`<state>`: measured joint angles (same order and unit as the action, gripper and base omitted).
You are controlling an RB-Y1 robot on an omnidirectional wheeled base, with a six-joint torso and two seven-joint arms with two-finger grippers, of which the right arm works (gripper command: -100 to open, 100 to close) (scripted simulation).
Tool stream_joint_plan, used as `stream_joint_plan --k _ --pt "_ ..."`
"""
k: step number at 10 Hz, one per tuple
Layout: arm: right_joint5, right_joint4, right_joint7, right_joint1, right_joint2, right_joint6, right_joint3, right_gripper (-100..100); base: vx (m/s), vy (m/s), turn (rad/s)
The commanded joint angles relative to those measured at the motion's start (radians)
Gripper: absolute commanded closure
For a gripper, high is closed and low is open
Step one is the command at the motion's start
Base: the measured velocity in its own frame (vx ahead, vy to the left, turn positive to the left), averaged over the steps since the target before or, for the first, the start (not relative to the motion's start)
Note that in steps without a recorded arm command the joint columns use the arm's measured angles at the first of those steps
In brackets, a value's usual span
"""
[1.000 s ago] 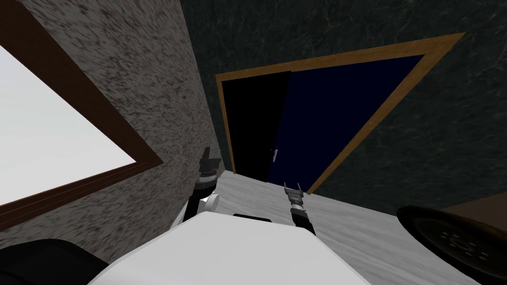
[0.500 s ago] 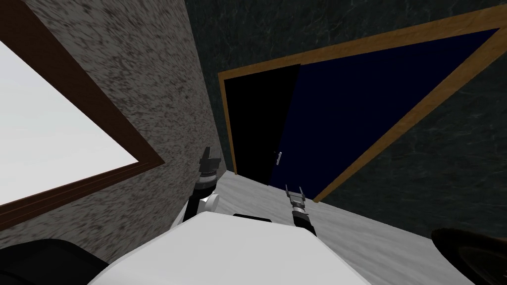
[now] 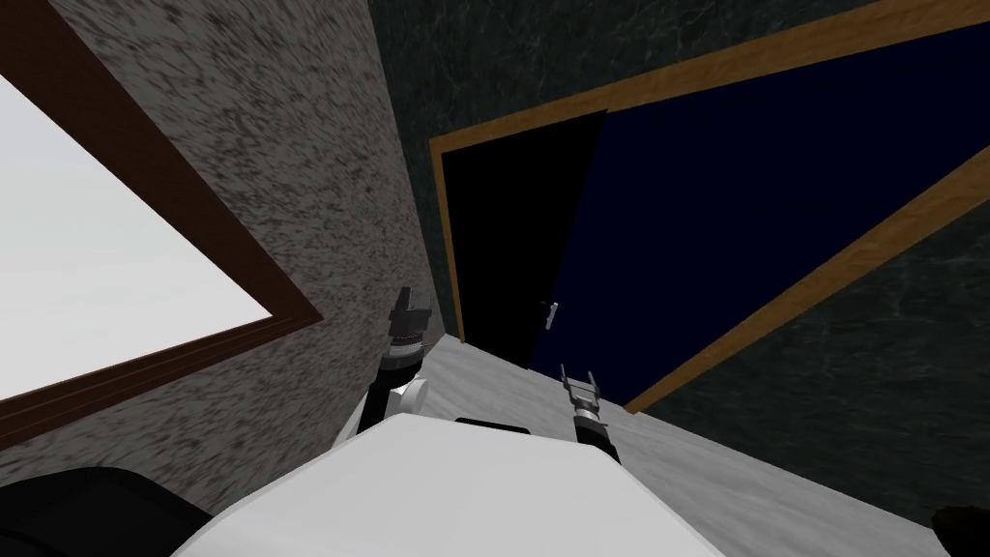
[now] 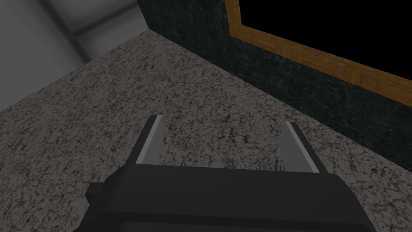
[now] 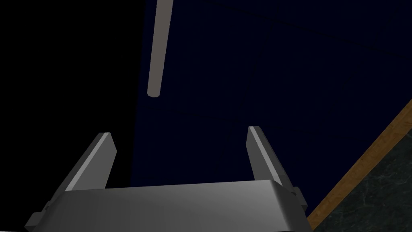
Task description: Pull the door open
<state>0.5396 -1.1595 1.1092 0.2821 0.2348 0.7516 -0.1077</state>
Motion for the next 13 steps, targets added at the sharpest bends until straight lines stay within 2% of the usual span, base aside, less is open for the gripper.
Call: stream_joint_plan --k 1,9,13 --pt "0.015 0.028 0.038 -0.008 0.006 0.011 -0.001 -100 0.103 -0.020 0.098" --pt "0.077 0.144 0.179 -0.050 0.028 0.048 -0.004 -100 0.104 -0.017 0.085" --pt "0.110 0.201 0.254 -0.083 0.040 0.068 -0.006 -100 0.156 -0.020 0.105"
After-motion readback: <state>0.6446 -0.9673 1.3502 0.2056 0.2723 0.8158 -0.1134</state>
